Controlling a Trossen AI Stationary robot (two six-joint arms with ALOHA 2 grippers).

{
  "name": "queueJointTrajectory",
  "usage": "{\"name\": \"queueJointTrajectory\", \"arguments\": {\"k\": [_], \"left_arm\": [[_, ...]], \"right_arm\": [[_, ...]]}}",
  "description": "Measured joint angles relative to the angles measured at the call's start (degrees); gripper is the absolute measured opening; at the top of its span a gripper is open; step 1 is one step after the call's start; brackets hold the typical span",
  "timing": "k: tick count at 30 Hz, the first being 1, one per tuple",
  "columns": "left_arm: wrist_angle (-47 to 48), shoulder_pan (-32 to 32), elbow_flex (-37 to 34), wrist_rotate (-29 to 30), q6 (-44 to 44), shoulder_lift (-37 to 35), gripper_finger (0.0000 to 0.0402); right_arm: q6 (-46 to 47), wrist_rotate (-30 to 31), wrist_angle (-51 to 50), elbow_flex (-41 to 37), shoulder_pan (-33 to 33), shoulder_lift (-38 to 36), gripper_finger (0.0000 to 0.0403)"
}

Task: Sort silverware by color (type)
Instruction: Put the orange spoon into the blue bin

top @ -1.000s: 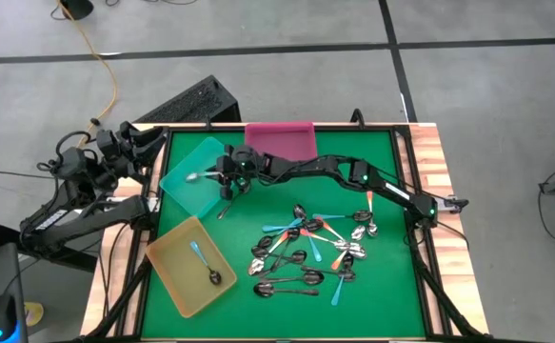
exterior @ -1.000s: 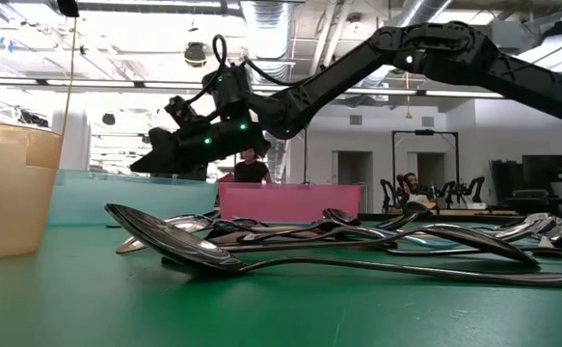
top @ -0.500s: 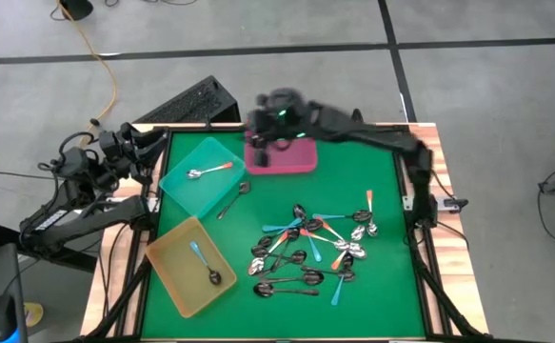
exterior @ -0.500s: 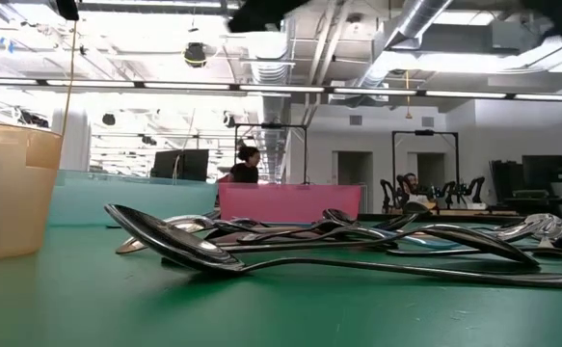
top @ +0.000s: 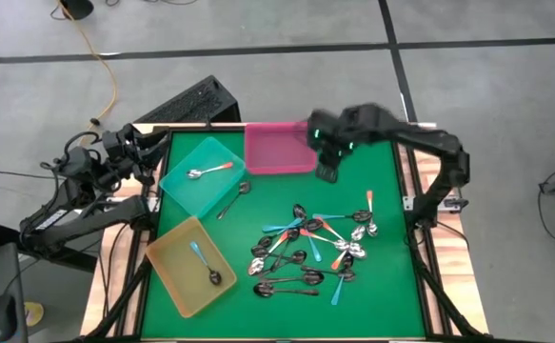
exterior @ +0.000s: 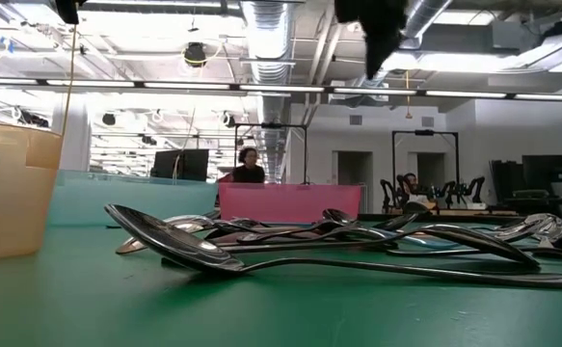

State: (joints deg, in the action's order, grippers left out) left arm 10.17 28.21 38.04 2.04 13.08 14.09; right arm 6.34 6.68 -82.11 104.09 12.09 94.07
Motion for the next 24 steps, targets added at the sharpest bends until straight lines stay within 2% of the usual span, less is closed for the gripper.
{"name": "queueJointTrajectory", "arguments": {"k": [5,9,12,18,21,24], "left_arm": [[0.00,0.00,0.00,0.00,0.00,0.00,0.0158],[0.06,0.00,0.00,0.01,0.00,0.00,0.0158],[0.95,0.00,0.00,0.09,0.00,0.00,0.0158],[3.08,0.02,0.00,0.14,0.02,0.00,0.0158],[3.08,0.00,0.00,0.11,0.02,0.00,0.0158],[3.08,0.02,0.00,0.13,0.04,0.00,0.0158]], "right_arm": [[11.96,3.67,3.31,-20.30,-6.11,-13.54,0.0125],[25.23,3.43,14.57,-37.54,-12.49,-21.25,0.0125],[33.40,2.93,21.13,-46.66,-17.25,-27.15,0.0125],[46.23,6.49,28.24,-57.67,-24.02,-29.42,0.0125],[47.20,7.73,28.73,-60.93,-26.37,-28.54,0.0125],[56.32,11.34,25.01,-62.45,-26.60,-26.63,0.0125]]}}
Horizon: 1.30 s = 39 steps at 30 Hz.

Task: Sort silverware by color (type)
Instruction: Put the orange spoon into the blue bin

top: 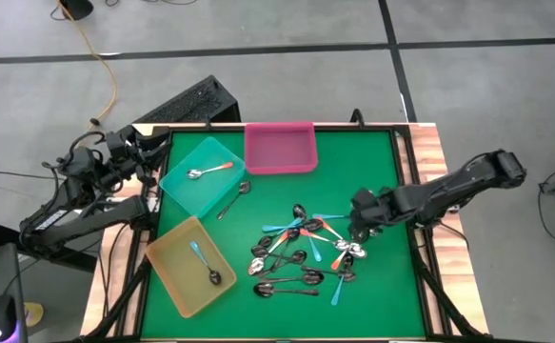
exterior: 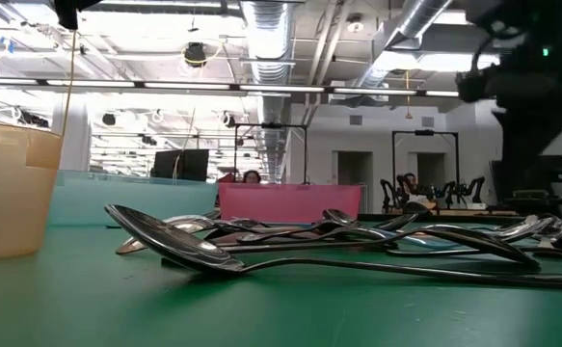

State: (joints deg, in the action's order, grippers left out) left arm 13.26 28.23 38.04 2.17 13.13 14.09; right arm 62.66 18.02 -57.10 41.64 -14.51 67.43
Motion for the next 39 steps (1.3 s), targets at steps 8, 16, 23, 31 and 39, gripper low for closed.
{"name": "queueJointTrajectory", "arguments": {"k": [8,16,23,31,39], "left_arm": [[-0.11,0.00,0.00,0.00,0.03,0.00,0.0158],[-0.07,0.00,0.00,-0.02,0.00,0.00,0.0158],[0.37,0.00,0.00,-0.02,0.00,0.00,0.0158],[0.64,0.00,0.00,-0.02,0.04,0.00,0.0158],[0.63,0.00,0.00,-0.11,1.31,0.01,0.0158]], "right_arm": [[17.34,-0.05,-6.89,-1.04,2.90,2.08,0.0126],[16.64,-1.01,-8.57,-1.32,6.44,2.37,0.0186],[19.86,-0.62,-7.38,-3.42,6.41,2.32,0.0219],[20.34,-0.13,-6.30,-4.47,6.41,5.74,0.0204],[17.59,-2.62,-1.85,-4.41,6.41,14.49,0.0197]]}}
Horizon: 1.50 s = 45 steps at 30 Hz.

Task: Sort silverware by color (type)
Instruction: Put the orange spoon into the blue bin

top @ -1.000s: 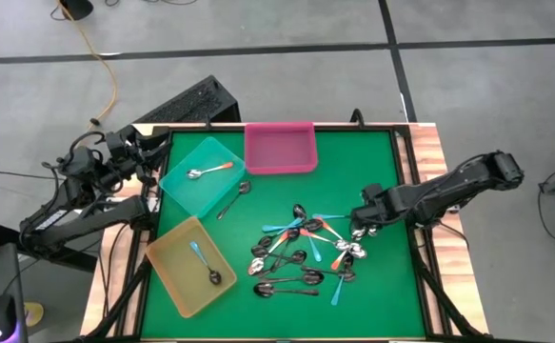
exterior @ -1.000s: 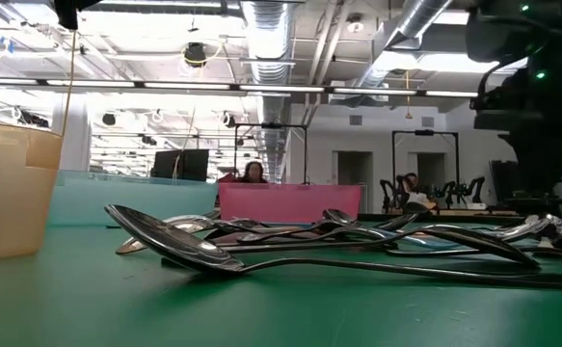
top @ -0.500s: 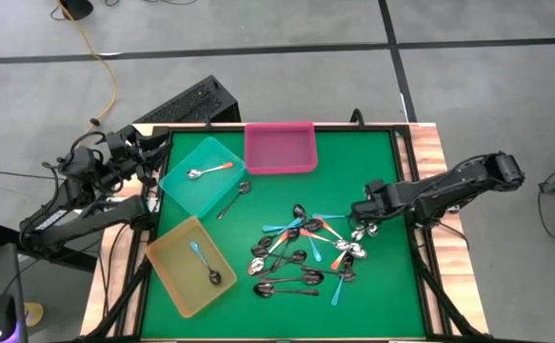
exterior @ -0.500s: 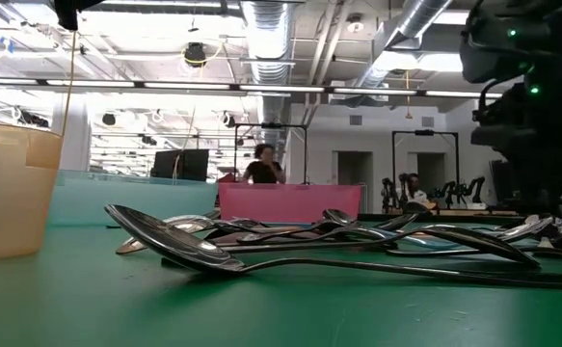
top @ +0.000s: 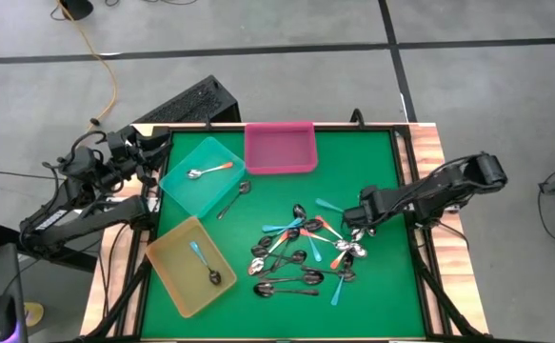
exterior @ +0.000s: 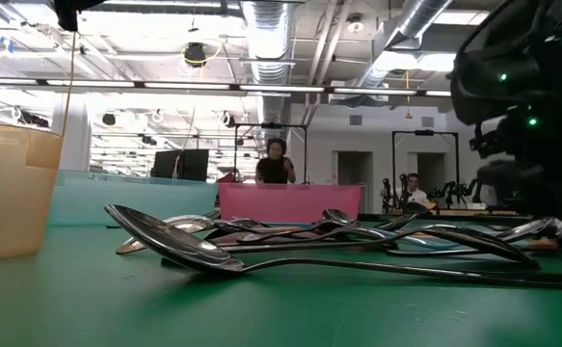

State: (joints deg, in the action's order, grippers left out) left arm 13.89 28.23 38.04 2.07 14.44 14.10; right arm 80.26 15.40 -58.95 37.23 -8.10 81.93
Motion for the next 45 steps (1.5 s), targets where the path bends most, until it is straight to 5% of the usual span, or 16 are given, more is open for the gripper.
{"name": "queueJointTrajectory", "arguments": {"k": [21,30,37,45], "left_arm": [[-0.07,0.00,0.00,0.28,0.37,0.01,0.0158],[-0.02,0.00,0.00,0.28,0.37,0.01,0.0158],[0.15,0.00,0.00,0.28,0.37,0.01,0.0158],[0.19,0.00,0.00,0.28,0.37,-0.01,0.0158]], "right_arm": [[1.84,1.24,6.66,1.29,0.04,-4.94,0.0197],[0.20,2.45,9.49,1.27,1.00,0.37,0.0197],[-5.10,-2.59,13.61,1.53,2.60,3.89,0.0187],[-7.90,-7.31,13.73,1.51,5.37,3.68,0.0131]]}}
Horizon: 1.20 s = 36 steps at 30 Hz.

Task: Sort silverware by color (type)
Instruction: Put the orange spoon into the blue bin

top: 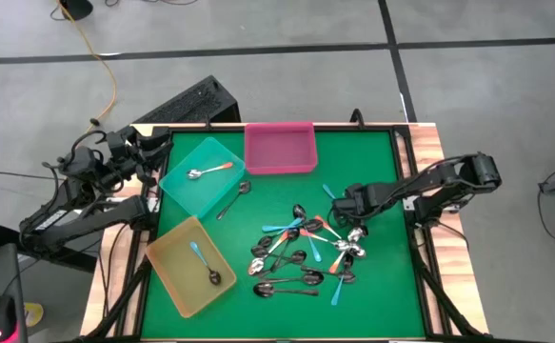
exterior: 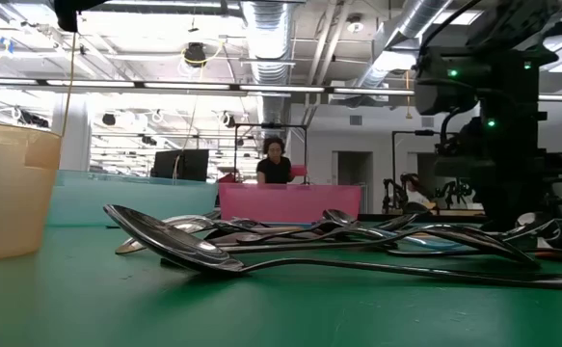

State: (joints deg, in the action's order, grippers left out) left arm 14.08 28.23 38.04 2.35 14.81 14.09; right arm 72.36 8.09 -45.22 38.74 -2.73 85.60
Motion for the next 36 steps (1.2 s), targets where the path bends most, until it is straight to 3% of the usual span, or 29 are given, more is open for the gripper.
{"name": "queueJointTrajectory", "arguments": {"k": [11,18,36], "left_arm": [[0.74,0.00,0.00,0.00,0.00,0.02,0.0158],[0.73,-0.01,0.00,0.00,-0.02,0.02,0.0158],[0.71,0.00,0.00,0.00,-0.01,0.02,0.0158]], "right_arm": [[-2.12,0.10,-0.63,-0.07,0.62,0.07,0.0012],[-2.36,0.70,-0.78,0.11,0.95,0.13,0.0011],[-10.33,8.65,-6.03,9.63,5.53,0.37,0.0009]]}}
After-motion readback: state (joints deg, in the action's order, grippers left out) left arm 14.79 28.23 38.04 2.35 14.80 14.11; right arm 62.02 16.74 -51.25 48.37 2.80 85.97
